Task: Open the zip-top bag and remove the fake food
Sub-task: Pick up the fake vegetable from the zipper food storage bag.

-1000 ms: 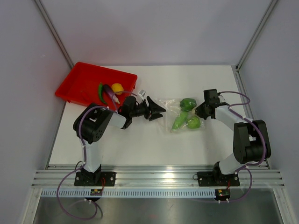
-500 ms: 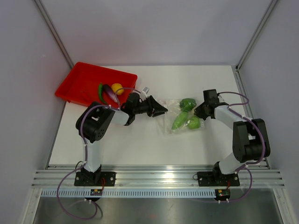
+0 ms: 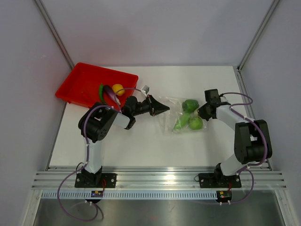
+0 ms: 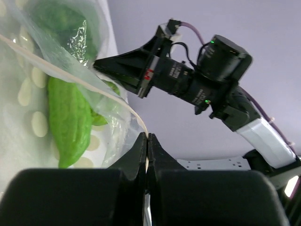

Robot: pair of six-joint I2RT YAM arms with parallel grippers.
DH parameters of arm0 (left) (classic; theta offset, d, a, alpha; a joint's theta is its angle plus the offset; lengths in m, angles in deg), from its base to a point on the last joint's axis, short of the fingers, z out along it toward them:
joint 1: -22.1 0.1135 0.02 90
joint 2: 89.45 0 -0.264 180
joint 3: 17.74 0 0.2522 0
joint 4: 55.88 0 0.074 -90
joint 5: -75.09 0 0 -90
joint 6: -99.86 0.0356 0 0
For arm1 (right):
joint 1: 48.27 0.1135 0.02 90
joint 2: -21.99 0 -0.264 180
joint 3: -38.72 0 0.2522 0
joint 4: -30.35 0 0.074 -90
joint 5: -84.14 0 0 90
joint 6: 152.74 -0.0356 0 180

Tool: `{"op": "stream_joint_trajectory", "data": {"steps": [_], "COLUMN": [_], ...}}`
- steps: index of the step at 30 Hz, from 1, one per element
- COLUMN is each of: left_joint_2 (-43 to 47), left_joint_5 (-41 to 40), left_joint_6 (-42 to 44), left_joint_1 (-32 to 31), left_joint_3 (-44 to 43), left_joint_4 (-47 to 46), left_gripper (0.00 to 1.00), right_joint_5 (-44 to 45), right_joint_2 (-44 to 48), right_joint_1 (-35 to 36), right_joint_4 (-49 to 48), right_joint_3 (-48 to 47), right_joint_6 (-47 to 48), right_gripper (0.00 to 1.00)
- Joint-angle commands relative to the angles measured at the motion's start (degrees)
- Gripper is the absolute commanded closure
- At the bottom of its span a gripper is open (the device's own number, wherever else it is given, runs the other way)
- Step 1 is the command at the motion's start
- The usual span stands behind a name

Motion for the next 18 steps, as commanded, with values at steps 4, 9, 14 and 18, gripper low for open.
{"op": "stream_joint_trajectory", "data": {"steps": [4, 9, 14, 18], "left_joint_2": [1.7, 3.1, 2.9, 3.6], "left_joint_5": [0.2, -0.5, -0.3, -1.0], "left_joint_6": [-2.9, -2.5, -1.6, 0.3], "left_joint_1": [0.7, 1.6, 1.7, 1.8], "left_joint_3": [2.7, 4.2, 3.6, 4.0], "left_joint_4": [-12.5, -12.1, -9.5, -4.7], "left_gripper": [1.0, 1.0, 0.95, 0.74], "right_joint_5": [7.3, 8.1, 6.6, 5.9], "right_joint_2": [0.8, 1.6, 2.0, 2.7], "right_joint_1": [-0.2, -0.2, -0.1, -0.2], "right_joint_4": [4.5, 4.5, 4.0, 3.3], "right_joint_3": [-2.6, -2.1, -2.3, -2.0], "right_joint_6": [-3.1, -3.4, -2.0, -1.4], "right_gripper": [1.0, 1.0, 1.0, 1.0]}}
